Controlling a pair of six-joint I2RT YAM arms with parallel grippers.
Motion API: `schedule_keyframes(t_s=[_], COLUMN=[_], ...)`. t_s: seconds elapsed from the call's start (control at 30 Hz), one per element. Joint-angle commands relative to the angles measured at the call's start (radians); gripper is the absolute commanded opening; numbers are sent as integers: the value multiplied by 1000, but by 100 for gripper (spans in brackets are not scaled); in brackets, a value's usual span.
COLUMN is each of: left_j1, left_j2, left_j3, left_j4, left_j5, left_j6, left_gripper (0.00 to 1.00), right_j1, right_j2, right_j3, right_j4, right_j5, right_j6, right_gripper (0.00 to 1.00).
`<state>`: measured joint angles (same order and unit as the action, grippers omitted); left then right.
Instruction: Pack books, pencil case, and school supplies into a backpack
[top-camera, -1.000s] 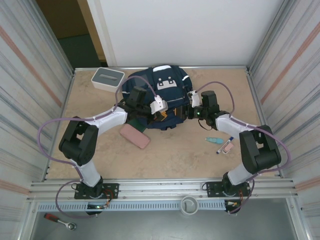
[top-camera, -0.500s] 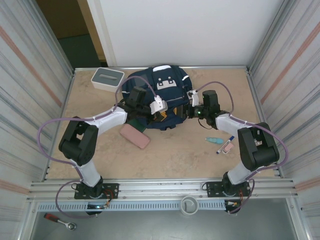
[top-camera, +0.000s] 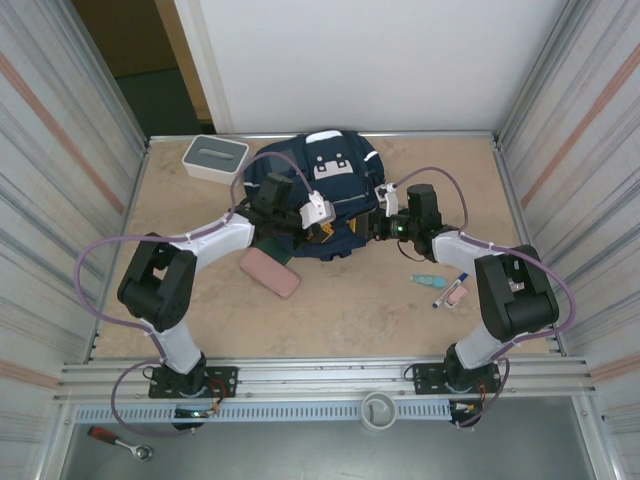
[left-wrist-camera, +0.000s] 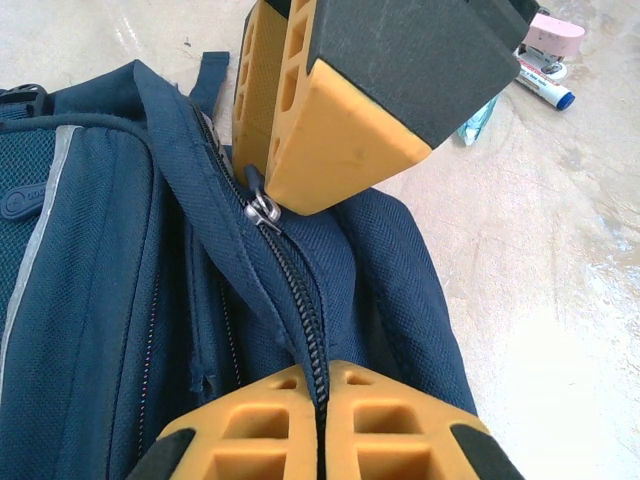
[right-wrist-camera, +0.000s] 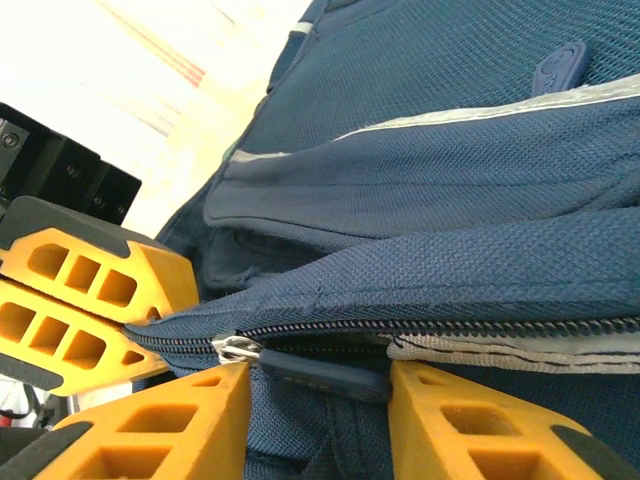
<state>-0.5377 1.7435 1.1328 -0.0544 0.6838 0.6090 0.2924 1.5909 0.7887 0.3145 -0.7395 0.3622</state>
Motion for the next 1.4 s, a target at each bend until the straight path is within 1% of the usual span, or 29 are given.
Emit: schedule_keyframes(t_s=[0.0, 0.07, 0.2, 0.37, 0.6, 0.83, 0.97, 1.23, 1.37], left_j1=[0, -1, -1, -1, -1, -1, -1, -2, -2], left_j2=[-53, -54, -56, -55, -55, -56, -57, -56, -56], left_j3=[2, 2, 3, 2, 5, 5, 8, 7, 6], left_j4=[43, 42, 40, 36, 30, 28, 26, 22, 23], left_j5=[22, 22, 21, 15, 8, 6, 6, 7, 8], left_j6=[20, 20, 20, 25, 29, 32, 32, 32, 31], left_gripper=[0, 0, 0, 0, 0, 0, 0, 0, 0], right_j1=[7, 9, 8, 2, 0, 7, 27, 70, 90], right_j2=[-12, -10, -15, -37, -43, -36, -29, -29, -30], right_j3=[-5, -5, -11, -32, -38, -31, -22, -7, 10], right_j4=[30, 33, 31, 31, 37, 6, -29, -61, -88], right_j5=[-65, -70, -82, -105, -147, -153, -125, -20, 23], right_j6=[6, 6, 0, -12, -27, -54, -84, -123, -142], right_gripper=[36, 32, 28, 28, 30, 30, 29, 27, 23])
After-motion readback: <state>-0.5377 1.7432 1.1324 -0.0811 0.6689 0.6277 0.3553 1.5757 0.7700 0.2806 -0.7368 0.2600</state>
